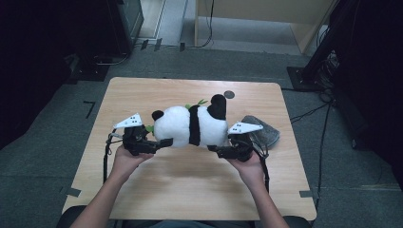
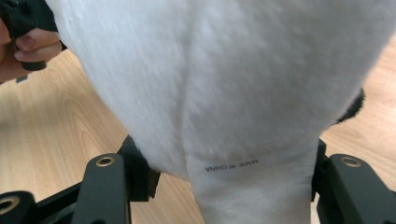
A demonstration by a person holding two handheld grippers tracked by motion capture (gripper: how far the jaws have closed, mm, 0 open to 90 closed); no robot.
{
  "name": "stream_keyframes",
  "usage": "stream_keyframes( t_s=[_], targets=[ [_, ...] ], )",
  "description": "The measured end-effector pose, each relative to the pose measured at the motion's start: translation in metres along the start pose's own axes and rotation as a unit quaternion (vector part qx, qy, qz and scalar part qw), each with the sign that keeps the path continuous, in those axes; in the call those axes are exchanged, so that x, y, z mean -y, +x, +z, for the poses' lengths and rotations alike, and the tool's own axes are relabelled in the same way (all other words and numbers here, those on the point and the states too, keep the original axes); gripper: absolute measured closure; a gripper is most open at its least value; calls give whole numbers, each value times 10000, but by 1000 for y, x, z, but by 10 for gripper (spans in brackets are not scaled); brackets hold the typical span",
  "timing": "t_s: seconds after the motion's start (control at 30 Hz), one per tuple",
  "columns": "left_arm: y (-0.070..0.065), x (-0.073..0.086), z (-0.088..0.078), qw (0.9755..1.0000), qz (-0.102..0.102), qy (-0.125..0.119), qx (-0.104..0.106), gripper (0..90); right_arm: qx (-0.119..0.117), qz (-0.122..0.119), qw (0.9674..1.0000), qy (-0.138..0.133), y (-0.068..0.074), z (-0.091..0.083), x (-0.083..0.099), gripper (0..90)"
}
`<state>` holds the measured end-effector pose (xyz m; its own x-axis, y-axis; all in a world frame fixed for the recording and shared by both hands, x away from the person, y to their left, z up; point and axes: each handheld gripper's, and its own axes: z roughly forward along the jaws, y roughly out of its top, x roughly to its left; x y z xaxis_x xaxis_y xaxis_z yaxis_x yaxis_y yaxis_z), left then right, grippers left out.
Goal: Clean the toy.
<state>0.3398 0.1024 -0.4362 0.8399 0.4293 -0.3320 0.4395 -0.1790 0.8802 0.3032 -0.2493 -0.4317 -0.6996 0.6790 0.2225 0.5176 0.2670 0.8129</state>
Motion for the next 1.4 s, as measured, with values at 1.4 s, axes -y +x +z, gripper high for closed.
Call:
stream_keyframes(
  t_s=[1.4],
  targets=[
    [8,7,-1,9980,-271,498,-268,308,-48,-81,9998,192,-1,-2,1,317]
  ],
)
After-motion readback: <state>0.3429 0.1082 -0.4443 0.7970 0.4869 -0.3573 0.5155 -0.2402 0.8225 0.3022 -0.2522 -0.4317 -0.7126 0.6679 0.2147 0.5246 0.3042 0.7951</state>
